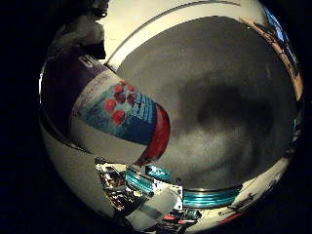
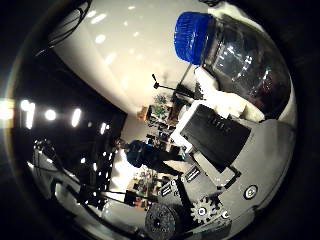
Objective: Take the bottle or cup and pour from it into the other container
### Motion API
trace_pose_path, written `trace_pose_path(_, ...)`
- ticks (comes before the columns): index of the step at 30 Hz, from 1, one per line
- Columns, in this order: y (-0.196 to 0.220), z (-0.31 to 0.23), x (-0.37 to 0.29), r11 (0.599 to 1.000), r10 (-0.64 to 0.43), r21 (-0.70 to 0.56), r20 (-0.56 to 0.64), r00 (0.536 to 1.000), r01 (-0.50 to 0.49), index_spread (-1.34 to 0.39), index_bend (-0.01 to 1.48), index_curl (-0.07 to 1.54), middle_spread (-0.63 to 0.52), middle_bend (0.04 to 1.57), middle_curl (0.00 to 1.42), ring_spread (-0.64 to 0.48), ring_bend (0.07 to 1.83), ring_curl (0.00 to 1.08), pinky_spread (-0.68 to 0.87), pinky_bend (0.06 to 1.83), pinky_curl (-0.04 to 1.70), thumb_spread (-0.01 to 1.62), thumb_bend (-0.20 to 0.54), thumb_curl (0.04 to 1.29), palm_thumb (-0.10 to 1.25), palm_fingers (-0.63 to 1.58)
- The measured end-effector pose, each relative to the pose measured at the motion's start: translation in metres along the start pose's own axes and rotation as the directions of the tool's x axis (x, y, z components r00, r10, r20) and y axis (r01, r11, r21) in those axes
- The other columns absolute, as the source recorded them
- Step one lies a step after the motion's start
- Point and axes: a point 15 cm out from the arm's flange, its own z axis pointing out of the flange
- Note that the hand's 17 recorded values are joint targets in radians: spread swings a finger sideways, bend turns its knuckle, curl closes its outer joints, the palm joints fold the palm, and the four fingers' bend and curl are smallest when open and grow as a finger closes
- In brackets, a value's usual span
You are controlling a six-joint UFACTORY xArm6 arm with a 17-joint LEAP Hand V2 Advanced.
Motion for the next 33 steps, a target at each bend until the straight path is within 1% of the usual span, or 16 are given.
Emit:
trace_pose_path(3, -0.006, 0.011, -0.020, 0.997, -0.051, -0.061, -0.053, 0.997, 0.048, -0.18, 1.20, 0.77, -0.11, 1.38, 0.74, -0.20, 1.41, 0.72, -0.20, 1.36, 0.89, 0.47, -0.022, 0.94, 1.06, 1.12)
trace_pose_path(6, -0.009, 0.024, -0.042, 0.985, -0.105, -0.145, -0.107, 0.989, 0.089, -0.18, 1.21, 0.77, -0.11, 1.38, 0.74, -0.20, 1.41, 0.72, -0.20, 1.34, 0.91, 0.46, -0.020, 0.94, 1.07, 1.12)
trace_pose_path(9, -0.015, 0.026, -0.060, 0.965, -0.173, -0.229, -0.190, 0.967, 0.127, -0.18, 1.21, 0.77, -0.11, 1.38, 0.74, -0.20, 1.41, 0.72, -0.20, 1.32, 0.93, 0.44, -0.021, 0.94, 1.06, 1.13)
trace_pose_path(15, -0.025, 0.040, -0.089, 0.923, -0.290, -0.338, -0.292, 0.911, 0.186, -0.18, 1.21, 0.77, -0.11, 1.38, 0.75, -0.20, 1.41, 0.72, -0.21, 1.29, 0.97, 0.42, -0.021, 0.96, 1.06, 1.13)
trace_pose_path(19, -0.026, 0.056, -0.100, 0.882, -0.379, -0.422, -0.370, 0.848, 0.210, -0.18, 1.21, 0.77, -0.11, 1.38, 0.75, -0.20, 1.41, 0.72, -0.21, 1.28, 1.00, 0.41, -0.022, 0.96, 1.05, 1.13)
trace_pose_path(23, -0.027, 0.070, -0.109, 0.840, -0.460, -0.497, -0.441, 0.770, 0.217, -0.18, 1.21, 0.77, -0.11, 1.38, 0.75, -0.20, 1.40, 0.73, -0.22, 1.27, 1.01, 0.40, -0.021, 0.97, 1.05, 1.13)
trace_pose_path(28, -0.028, 0.092, -0.117, 0.796, -0.532, -0.574, -0.509, 0.676, 0.194, -0.18, 1.22, 0.77, -0.11, 1.39, 0.75, -0.21, 1.39, 0.74, -0.22, 1.26, 1.03, 0.38, -0.022, 0.97, 1.05, 1.12)
trace_pose_path(32, -0.041, 0.103, -0.120, 0.781, -0.559, -0.608, -0.579, 0.594, 0.144, -0.19, 1.22, 0.77, -0.11, 1.39, 0.75, -0.22, 1.38, 0.75, -0.22, 1.26, 1.04, 0.37, -0.022, 0.97, 1.05, 1.12)
trace_pose_path(33, -0.044, 0.107, -0.122, 0.778, -0.562, -0.615, -0.591, 0.579, 0.128, -0.19, 1.22, 0.77, -0.11, 1.39, 0.75, -0.22, 1.37, 0.76, -0.22, 1.26, 1.05, 0.37, -0.022, 0.97, 1.05, 1.12)
